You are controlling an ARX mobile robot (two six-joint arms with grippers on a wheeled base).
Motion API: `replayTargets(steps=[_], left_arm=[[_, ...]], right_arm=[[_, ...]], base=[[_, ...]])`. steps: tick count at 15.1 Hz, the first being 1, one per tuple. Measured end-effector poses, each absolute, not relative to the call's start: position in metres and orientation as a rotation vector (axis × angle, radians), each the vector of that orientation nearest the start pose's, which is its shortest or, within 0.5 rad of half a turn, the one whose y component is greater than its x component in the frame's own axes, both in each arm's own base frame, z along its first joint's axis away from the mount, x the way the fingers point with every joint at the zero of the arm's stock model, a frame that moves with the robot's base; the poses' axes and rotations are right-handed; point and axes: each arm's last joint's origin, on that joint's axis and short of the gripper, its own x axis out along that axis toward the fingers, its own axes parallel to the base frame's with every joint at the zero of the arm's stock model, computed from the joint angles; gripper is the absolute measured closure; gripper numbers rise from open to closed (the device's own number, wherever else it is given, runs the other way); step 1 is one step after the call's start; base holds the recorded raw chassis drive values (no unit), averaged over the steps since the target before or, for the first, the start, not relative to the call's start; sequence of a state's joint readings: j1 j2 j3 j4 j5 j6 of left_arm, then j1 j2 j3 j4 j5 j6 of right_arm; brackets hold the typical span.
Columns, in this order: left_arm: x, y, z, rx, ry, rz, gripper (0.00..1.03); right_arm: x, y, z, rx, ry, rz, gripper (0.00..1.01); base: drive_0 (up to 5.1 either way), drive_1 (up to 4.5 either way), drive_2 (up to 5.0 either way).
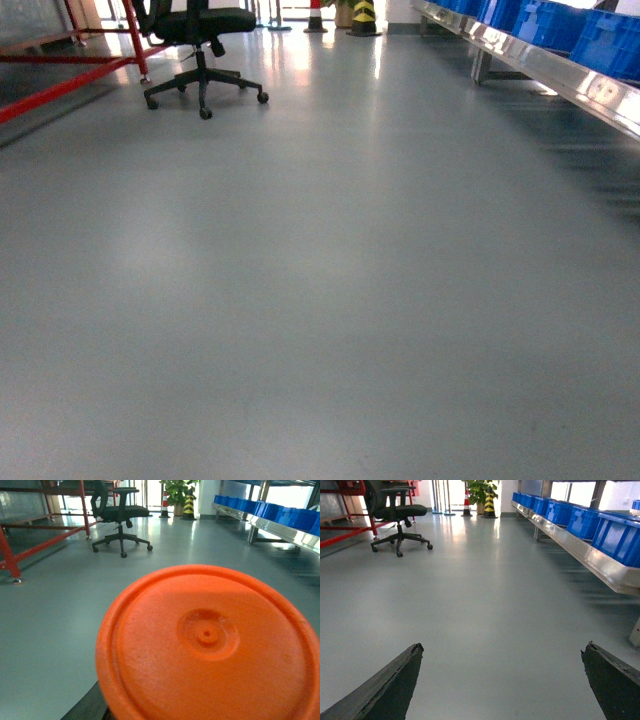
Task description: Pick capacitor and pack into box
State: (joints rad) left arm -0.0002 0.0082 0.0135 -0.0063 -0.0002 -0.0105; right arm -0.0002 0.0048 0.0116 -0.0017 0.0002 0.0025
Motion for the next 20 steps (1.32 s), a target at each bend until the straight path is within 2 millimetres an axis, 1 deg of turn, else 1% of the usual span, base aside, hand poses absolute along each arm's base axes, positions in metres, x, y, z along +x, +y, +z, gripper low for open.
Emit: replayTargets(steps=[20], left_arm=[[0.0974, 0.0, 0.1667, -0.01, 0.002, 0.0, 0.59]], right_arm=[[0.0973, 0.0, 0.1669, 0.002, -0.004, 0.0, 0.03]], base=[[-5.0, 2.48, 2.5]])
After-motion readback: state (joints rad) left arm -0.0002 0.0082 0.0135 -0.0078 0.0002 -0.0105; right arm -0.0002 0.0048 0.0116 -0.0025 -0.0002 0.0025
